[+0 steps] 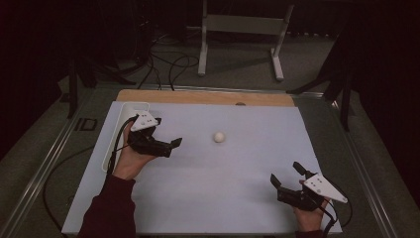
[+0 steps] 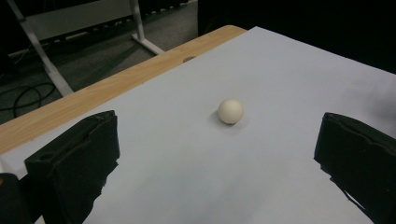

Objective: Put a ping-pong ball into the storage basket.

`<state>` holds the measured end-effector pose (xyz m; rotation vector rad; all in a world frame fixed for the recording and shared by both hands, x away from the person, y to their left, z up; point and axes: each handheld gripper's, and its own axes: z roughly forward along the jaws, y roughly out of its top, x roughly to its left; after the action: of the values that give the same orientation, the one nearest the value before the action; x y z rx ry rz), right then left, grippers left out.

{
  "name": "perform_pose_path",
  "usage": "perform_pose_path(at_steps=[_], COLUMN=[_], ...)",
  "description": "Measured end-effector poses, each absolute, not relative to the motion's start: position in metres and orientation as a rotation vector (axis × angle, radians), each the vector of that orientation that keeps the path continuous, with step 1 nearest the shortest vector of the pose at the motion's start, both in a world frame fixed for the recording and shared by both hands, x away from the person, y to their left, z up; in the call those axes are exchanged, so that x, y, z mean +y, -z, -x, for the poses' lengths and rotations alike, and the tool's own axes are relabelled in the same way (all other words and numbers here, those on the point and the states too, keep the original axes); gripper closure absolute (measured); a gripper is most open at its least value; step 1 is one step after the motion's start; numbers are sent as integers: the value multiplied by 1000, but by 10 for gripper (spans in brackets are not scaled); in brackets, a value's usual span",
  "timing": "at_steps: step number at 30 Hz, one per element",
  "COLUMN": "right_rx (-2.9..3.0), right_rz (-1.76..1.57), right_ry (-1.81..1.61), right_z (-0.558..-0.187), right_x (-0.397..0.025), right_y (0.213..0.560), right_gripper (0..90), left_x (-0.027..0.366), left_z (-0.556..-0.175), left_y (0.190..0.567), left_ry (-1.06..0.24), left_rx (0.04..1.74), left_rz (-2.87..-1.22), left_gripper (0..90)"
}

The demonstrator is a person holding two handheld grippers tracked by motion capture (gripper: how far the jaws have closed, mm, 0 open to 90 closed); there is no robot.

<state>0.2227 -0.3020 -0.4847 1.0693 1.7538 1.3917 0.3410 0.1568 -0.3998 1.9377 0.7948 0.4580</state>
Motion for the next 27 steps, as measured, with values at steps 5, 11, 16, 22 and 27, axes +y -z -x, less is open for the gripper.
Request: perform_pose_path(at_steps=[5, 11, 16, 22, 27], right_rx=[1750, 1750, 1750, 1749, 1750], right_rz=[-1070, -1073, -1073, -1072, -1071], right_ry=[-1394, -1392, -1393, -1394, -1394], right_z=[-222, -222, -222, -222, -222], right_x=[-303, -303, -303, -303, -303], right_y=[484, 484, 484, 484, 484], right_gripper=[82, 82, 82, 82, 82], left_x=[144, 134, 121, 109, 101], left_z=[-346, -350, -354, -360, -365], left_y=[401, 401, 401, 403, 404], left_ry=[-446, -437, -419, -403, -398], left_rx=[781, 773, 758, 746, 736], left_rz=[-1949, -1946, -1944, -1949, -1960], left_gripper=[8, 8, 8, 7, 5])
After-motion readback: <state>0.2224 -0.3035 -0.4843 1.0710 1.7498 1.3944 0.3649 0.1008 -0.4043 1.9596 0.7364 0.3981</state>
